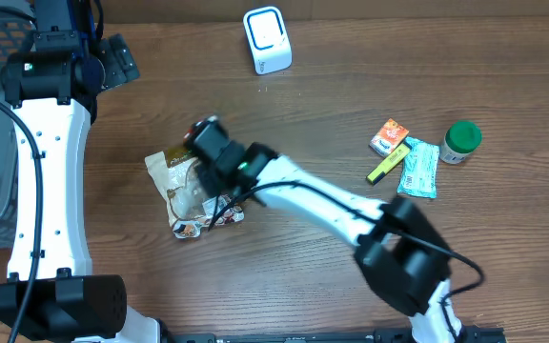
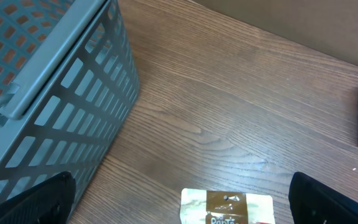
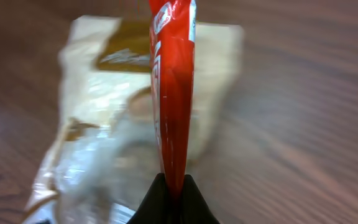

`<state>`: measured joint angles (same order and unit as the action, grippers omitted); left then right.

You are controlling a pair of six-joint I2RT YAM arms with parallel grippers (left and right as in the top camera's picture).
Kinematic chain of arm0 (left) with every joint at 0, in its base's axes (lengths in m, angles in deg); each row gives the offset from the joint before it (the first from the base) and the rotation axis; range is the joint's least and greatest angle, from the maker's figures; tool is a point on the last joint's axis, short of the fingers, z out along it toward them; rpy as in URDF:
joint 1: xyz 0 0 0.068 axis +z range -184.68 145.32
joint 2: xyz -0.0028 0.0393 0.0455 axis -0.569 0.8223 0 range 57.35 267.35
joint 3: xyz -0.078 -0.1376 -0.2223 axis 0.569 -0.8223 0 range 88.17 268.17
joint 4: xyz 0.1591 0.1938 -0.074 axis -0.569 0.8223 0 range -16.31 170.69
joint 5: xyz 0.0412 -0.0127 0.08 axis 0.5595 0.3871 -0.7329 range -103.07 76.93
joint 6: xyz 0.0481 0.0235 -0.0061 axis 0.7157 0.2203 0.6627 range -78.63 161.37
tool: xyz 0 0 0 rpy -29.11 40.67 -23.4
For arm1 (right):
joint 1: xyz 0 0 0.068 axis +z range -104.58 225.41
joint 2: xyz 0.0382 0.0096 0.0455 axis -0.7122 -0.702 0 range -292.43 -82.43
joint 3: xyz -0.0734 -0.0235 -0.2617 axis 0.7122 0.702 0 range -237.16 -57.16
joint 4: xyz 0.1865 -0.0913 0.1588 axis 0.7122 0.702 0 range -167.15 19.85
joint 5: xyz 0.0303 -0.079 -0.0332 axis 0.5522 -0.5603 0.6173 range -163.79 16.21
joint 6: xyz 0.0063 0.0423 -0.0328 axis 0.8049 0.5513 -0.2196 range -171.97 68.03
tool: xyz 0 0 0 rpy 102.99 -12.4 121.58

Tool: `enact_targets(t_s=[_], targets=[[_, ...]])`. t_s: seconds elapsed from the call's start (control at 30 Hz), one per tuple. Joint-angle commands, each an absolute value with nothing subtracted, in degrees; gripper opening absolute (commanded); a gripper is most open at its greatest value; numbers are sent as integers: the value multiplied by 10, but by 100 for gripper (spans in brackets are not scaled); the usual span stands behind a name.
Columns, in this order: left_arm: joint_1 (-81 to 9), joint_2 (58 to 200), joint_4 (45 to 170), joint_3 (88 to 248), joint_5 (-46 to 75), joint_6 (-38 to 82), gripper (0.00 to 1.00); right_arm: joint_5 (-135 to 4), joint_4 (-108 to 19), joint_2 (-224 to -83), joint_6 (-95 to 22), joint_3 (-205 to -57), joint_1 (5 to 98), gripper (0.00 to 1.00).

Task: Scan the item barcode
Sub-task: 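Move the right gripper left onto the red-and-white snack bag, then grasp the red Nescafe stick from the snack bag with the right gripper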

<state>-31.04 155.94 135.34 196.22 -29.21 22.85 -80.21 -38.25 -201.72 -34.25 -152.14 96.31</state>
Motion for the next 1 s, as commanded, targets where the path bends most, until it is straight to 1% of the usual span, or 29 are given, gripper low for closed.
enact_targets(t_s=[0.0,0.2,0.4,0.83,0.97], targets=[[-311,1565,1352,1967,-300,220,100,-827,-356,-1988,-349,-1533,935,4],[-311,1565,1352,1967,-300,220,100,-828,-282,-1988,-375,-1532,898,4],[-311,1565,1352,1967,-300,220,100,-828,-227,-1988,-375,-1531,863,4],[-311,1565,1352,1967,-300,220,100,-828,-230,-1989,-375,-1523,853,4],[-311,1565,1352,1967,-300,220,100,-803,-230,-1989,-427,-1523,853,4]])
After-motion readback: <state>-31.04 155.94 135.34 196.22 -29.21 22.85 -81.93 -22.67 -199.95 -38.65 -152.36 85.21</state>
